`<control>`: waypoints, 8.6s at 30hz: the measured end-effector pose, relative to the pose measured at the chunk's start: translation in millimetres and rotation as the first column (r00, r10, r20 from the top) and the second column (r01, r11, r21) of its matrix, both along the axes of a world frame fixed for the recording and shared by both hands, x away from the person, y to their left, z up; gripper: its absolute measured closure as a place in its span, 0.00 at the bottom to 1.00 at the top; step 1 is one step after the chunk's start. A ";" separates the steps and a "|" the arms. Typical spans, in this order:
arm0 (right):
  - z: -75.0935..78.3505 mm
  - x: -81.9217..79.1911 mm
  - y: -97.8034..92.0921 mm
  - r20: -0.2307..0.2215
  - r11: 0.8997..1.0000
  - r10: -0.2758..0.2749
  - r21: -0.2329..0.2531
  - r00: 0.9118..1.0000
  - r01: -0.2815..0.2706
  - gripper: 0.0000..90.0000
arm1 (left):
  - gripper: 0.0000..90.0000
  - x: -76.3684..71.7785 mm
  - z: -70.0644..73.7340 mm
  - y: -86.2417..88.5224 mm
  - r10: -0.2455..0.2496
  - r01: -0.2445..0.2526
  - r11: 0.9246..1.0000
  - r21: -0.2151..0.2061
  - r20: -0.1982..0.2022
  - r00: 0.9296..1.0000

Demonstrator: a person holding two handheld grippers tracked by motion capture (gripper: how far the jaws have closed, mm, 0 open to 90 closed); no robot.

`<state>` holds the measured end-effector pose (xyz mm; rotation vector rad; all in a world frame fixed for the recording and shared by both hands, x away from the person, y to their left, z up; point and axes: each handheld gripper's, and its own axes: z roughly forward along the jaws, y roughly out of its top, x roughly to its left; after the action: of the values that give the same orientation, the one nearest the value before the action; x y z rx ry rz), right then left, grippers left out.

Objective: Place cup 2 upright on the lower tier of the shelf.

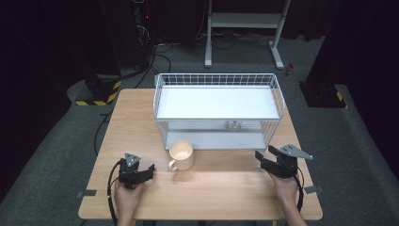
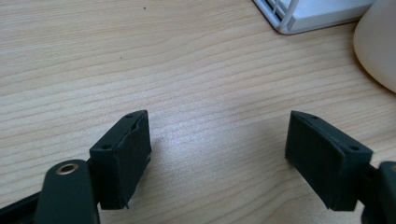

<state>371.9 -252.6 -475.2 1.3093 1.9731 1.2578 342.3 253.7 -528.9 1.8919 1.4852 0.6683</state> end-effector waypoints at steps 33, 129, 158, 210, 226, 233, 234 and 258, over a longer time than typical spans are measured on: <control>-14.9 -18.1 -5.3 -0.019 0.999 0.007 -0.043 1.000 -0.008 0.40 | 0.25 -0.1 0.0 -0.1 0.001 -0.001 1.000 -0.001 -0.001 1.000; -48.4 -20.1 -1.3 -0.186 0.972 0.031 -0.225 0.982 -0.073 0.25 | 0.00 8.8 30.4 -101.1 -0.252 0.253 0.968 -0.003 0.057 0.966; -48.5 -20.0 -1.3 -0.187 0.972 0.030 -0.224 0.982 -0.072 0.25 | 0.09 25.4 25.0 -113.5 -0.234 0.238 0.971 -0.024 0.112 0.966; -48.4 -20.0 -1.3 -0.186 0.972 0.030 -0.225 0.982 -0.072 0.25 | 0.10 51.5 51.7 -144.4 -0.280 0.285 0.958 -0.019 0.140 0.950; -48.6 -19.8 -1.4 -0.184 0.971 0.032 -0.226 0.982 -0.074 0.25 | 0.10 82.4 48.3 -155.6 -0.251 0.255 0.966 -0.026 0.116 0.961; -48.6 -19.8 -1.4 -0.184 0.971 0.032 -0.226 0.982 -0.074 0.25 | 0.10 88.0 45.5 -158.1 -0.230 0.235 0.971 -0.034 0.117 0.966; -48.6 -19.9 -1.4 -0.184 0.971 0.032 -0.227 0.982 -0.074 0.25 | 0.10 89.0 45.8 -158.6 -0.230 0.235 0.972 -0.027 0.118 0.966; -48.5 -19.9 -1.2 -0.185 0.972 0.028 -0.226 0.982 -0.071 0.25 | 0.04 99.1 45.9 -160.2 -0.220 0.222 0.975 -0.007 0.102 0.970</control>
<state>352.0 -253.8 -523.7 1.3023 2.2143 0.9226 441.4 93.4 -483.0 1.9432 1.1923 0.6333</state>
